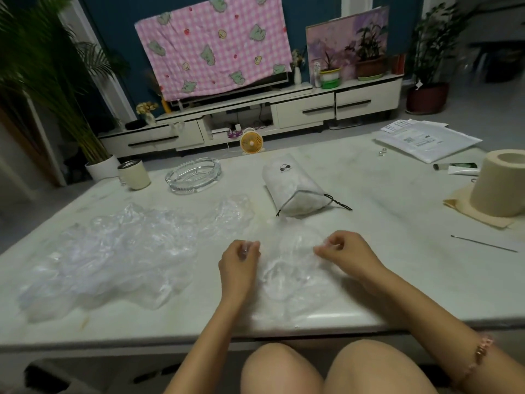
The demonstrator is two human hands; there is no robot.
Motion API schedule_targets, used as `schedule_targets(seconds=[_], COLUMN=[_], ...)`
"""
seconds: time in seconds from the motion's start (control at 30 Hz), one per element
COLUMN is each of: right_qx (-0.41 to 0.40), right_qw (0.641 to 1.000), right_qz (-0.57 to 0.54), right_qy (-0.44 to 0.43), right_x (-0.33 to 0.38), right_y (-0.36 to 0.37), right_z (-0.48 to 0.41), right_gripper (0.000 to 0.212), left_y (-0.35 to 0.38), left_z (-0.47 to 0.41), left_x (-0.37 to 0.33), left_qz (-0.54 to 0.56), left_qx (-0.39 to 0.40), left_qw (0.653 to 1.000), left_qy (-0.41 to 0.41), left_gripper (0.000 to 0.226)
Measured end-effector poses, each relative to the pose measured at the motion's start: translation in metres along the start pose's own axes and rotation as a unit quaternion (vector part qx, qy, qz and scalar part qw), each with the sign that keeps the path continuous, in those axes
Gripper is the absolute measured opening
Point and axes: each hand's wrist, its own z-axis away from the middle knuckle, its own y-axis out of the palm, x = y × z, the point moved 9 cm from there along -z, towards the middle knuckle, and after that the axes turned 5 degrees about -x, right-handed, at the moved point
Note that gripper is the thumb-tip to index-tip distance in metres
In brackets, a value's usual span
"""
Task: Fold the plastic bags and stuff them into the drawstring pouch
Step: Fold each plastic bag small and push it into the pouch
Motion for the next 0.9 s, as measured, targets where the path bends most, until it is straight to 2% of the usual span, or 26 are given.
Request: schedule_targets(seconds=[0.07,0.1,0.17,0.27,0.33,0.4,0.47,0.53,0.6,0.63,0.67,0.7,0.73,0.8,0.83,0.9], right_qx=[-0.02,-0.023,-0.042,-0.128,-0.162,-0.151,-0.125,-0.14,-0.18,-0.172,-0.119,-0.039,0.053,0.137,0.154,0.171], right_qw=[0.978,0.962,0.956,0.982,0.987,0.976,0.948,0.927,0.917,0.91,0.913,0.918,0.914,0.861,0.837,0.836], right_qz=[-0.204,-0.262,-0.28,-0.137,-0.013,0.151,0.29,0.341,0.287,0.252,0.231,0.223,0.245,0.365,0.415,0.432], right_qy=[0.047,0.072,0.079,0.012,-0.02,-0.031,-0.03,-0.076,-0.209,-0.279,-0.315,-0.325,-0.32,-0.327,-0.323,-0.291], right_x=[-0.002,-0.003,-0.001,0.005,0.009,0.01,0.007,0.017,0.042,0.055,0.064,0.066,0.06,0.041,0.031,0.017], right_y=[-0.004,-0.003,-0.004,-0.019,-0.031,-0.036,-0.034,-0.034,-0.029,-0.021,-0.007,0.013,0.038,0.069,0.076,0.073], right_z=[-0.003,-0.002,-0.002,-0.008,-0.007,-0.008,-0.009,-0.006,0.006,0.013,0.018,0.021,0.023,0.024,0.021,0.012], right_gripper=[0.017,0.016,0.012,0.016,0.023,0.029,0.037,0.039,0.03,0.026,0.027,0.033,0.043,0.062,0.065,0.062], left_y=[-0.006,-0.009,-0.013,-0.015,-0.016,-0.013,-0.008,-0.01,-0.017,-0.015,-0.009,0.003,0.022,0.052,0.057,0.056], left_z=[0.002,0.002,0.006,0.01,0.01,0.01,0.011,0.011,0.011,0.014,0.02,0.027,0.033,0.044,0.044,0.039], left_x=[0.0,0.0,-0.004,-0.003,0.006,0.01,0.009,-0.002,-0.029,-0.046,-0.058,-0.066,-0.061,-0.029,-0.009,0.014], left_qz=[0.033,0.043,0.048,0.025,-0.024,-0.134,-0.264,-0.358,-0.366,-0.333,-0.307,-0.297,-0.305,-0.379,-0.412,-0.426], left_qx=[-0.028,-0.043,-0.073,-0.095,-0.087,-0.058,-0.019,-0.012,-0.06,-0.082,-0.084,-0.048,0.04,0.188,0.226,0.246], left_qw=[0.999,0.998,0.996,0.995,0.996,0.989,0.964,0.931,0.918,0.917,0.908,0.899,0.896,0.866,0.85,0.85], left_qy=[-0.014,-0.015,-0.014,-0.022,-0.028,-0.012,0.022,0.063,0.14,0.203,0.272,0.319,0.321,0.267,0.238,0.186], left_gripper=[0.023,0.022,0.025,0.039,0.047,0.049,0.043,0.039,0.039,0.033,0.03,0.039,0.059,0.103,0.108,0.08])
